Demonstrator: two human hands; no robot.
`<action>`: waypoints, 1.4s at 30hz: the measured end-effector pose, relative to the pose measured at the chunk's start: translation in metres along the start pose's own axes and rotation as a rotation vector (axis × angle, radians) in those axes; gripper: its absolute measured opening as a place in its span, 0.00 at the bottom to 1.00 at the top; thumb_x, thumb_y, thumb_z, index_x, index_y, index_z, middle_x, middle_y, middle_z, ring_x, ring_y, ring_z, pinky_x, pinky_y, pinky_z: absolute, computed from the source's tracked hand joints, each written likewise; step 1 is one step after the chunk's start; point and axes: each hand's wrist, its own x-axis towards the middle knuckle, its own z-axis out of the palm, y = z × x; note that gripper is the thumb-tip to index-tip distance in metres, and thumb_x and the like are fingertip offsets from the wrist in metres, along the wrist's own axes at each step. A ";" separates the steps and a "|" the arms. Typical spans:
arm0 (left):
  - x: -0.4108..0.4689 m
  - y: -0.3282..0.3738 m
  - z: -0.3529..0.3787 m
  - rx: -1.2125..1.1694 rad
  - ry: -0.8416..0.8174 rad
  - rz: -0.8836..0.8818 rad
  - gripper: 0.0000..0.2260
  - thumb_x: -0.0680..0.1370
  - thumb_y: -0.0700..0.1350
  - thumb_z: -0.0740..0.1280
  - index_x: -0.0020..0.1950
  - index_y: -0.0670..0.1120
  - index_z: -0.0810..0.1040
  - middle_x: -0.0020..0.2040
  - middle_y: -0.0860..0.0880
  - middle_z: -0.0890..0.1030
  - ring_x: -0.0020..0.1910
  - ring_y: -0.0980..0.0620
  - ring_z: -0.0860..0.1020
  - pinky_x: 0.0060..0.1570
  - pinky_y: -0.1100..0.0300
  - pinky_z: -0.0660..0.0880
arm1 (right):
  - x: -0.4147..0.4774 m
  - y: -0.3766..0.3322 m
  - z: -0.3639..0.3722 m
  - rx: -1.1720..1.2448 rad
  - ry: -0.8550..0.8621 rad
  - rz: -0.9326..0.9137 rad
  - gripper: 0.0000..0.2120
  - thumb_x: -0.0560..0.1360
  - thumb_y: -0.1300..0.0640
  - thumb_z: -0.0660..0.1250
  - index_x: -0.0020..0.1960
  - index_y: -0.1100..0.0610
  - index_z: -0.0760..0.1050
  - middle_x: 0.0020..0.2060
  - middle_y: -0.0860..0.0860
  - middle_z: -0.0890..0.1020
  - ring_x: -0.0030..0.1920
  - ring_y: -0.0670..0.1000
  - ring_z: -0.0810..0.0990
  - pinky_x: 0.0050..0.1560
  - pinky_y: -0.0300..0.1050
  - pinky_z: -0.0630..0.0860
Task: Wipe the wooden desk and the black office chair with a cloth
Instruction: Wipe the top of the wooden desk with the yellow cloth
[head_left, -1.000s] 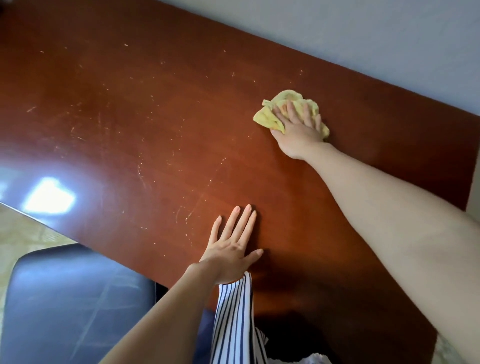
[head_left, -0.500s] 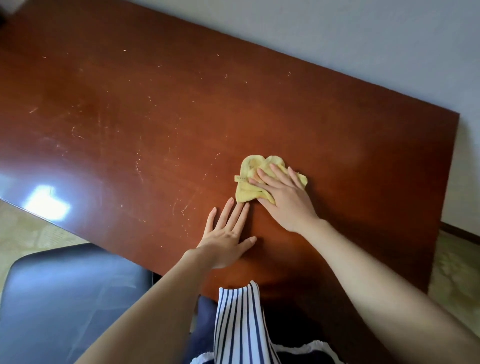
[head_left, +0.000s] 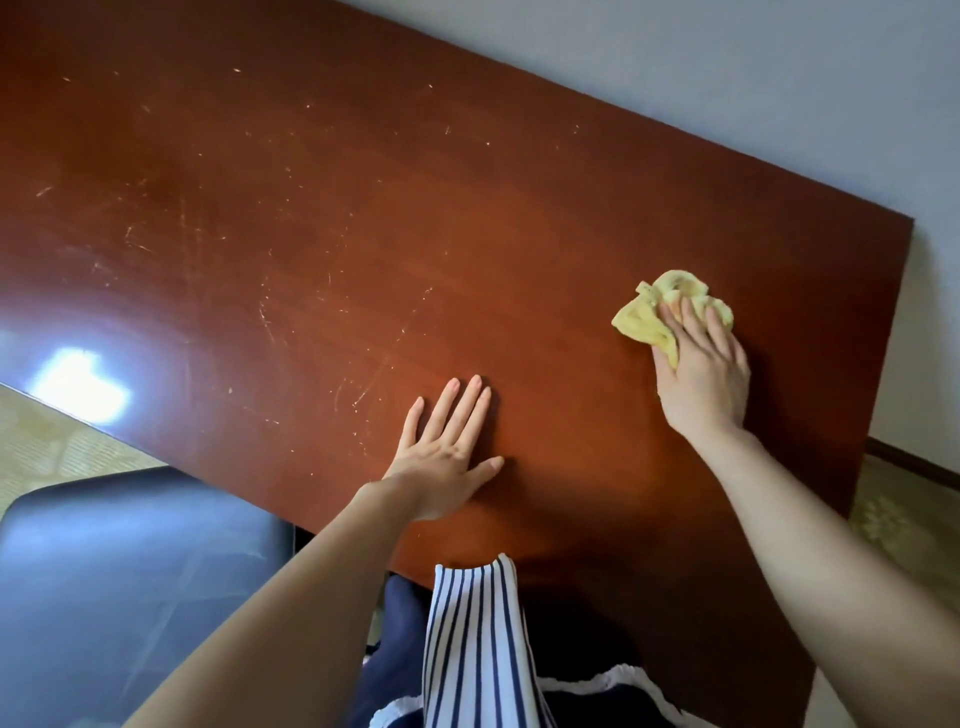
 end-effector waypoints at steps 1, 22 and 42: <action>-0.001 0.000 0.000 -0.002 0.004 0.002 0.32 0.78 0.65 0.43 0.63 0.61 0.17 0.65 0.65 0.19 0.65 0.62 0.21 0.56 0.62 0.16 | 0.010 0.000 -0.002 0.011 -0.001 0.028 0.23 0.81 0.49 0.56 0.75 0.49 0.59 0.75 0.48 0.60 0.76 0.53 0.52 0.74 0.54 0.53; -0.007 0.003 0.000 -0.012 0.010 -0.022 0.33 0.80 0.62 0.47 0.69 0.59 0.22 0.67 0.64 0.21 0.67 0.61 0.22 0.60 0.60 0.18 | 0.045 -0.141 0.016 -0.016 -0.143 -0.438 0.25 0.81 0.42 0.50 0.76 0.43 0.52 0.77 0.46 0.52 0.77 0.53 0.44 0.74 0.54 0.39; 0.089 0.022 -0.055 0.060 0.339 0.095 0.29 0.81 0.55 0.53 0.77 0.48 0.42 0.78 0.49 0.44 0.76 0.52 0.39 0.75 0.55 0.39 | 0.011 0.042 -0.005 0.025 -0.074 -0.079 0.27 0.79 0.47 0.58 0.75 0.47 0.55 0.75 0.47 0.58 0.76 0.53 0.51 0.75 0.54 0.47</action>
